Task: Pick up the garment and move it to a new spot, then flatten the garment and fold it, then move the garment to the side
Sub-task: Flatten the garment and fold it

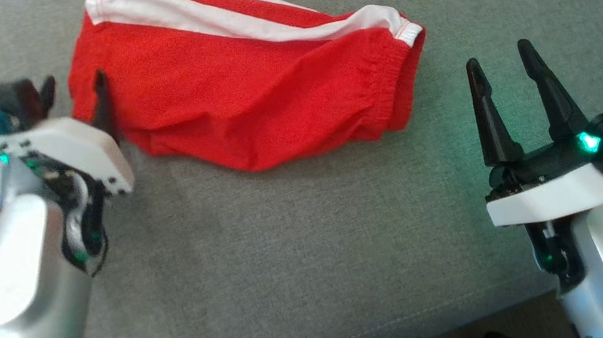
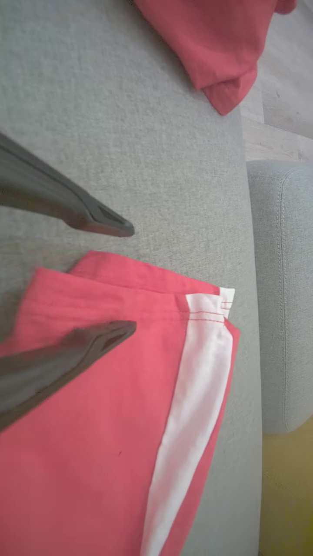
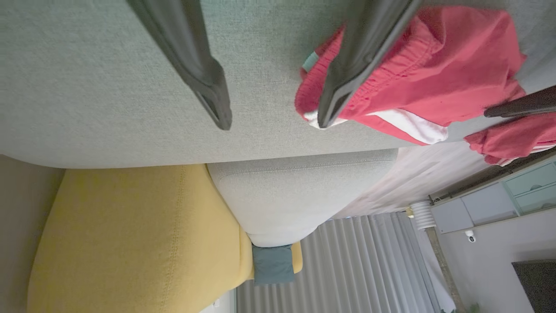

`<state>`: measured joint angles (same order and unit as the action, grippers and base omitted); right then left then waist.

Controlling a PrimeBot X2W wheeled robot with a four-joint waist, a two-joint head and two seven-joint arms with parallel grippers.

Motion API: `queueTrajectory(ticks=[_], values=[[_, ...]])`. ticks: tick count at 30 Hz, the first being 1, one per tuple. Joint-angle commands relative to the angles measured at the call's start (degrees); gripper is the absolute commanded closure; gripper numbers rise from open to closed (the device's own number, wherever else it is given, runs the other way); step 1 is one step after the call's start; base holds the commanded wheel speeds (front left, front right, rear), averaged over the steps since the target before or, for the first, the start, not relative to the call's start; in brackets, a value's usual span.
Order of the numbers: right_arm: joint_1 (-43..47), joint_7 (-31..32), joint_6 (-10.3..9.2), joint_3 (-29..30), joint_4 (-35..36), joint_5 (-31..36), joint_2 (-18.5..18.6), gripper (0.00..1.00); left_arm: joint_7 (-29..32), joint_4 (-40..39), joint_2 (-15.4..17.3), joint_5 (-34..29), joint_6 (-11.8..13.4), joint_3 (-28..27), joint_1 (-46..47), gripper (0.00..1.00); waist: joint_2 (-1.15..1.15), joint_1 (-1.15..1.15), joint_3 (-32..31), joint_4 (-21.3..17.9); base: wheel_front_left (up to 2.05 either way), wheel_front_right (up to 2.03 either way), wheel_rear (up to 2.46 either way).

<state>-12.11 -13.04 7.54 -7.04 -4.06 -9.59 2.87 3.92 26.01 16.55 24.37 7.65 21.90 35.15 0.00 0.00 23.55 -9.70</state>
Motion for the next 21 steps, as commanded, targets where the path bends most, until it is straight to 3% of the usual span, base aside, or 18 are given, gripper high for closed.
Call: queueTrajectory(ticks=[1, 16, 17, 19, 21], values=[[-0.20, -0.10, -0.05, -1.16, 2.07, -0.09, 0.01, 0.00, 1.18, -0.95, 2.52, -0.15, 0.59, -2.21, 3.28, 0.00, 0.00, 0.00, 0.89, -0.76, 0.00, 0.00, 0.00], [-1.00, -0.69, -0.05, -1.52, 2.26, -0.40, 0.01, 0.00, 6.96, 3.43, 1.93, 0.96, 0.18, -0.58, 6.27, 0.00, 0.00, 0.00, 2.94, -1.64, 0.00, 0.00, 0.00], [-1.03, -0.72, -0.05, -1.50, 2.26, -0.41, 0.01, 0.00, 7.18, 3.45, 1.85, 1.06, 0.00, -0.39, 6.19, 0.37, 0.00, 0.00, 2.94, -1.58, 0.00, 0.00, 0.00], [-1.08, -0.76, -0.05, -1.47, 2.32, -0.45, 0.01, 0.00, 7.88, 3.36, 1.63, 1.44, -0.54, 0.07, 5.84, 1.00, 0.00, 0.00, 2.87, -1.40, 0.00, 0.00, 0.00], [-1.12, -0.80, -0.05, -1.36, 2.33, -0.42, 0.01, 0.00, 8.24, 2.92, 1.48, 1.71, -0.87, 0.42, 5.39, 1.00, 0.00, 0.00, 2.71, -1.09, 0.00, 0.00, 0.00]])
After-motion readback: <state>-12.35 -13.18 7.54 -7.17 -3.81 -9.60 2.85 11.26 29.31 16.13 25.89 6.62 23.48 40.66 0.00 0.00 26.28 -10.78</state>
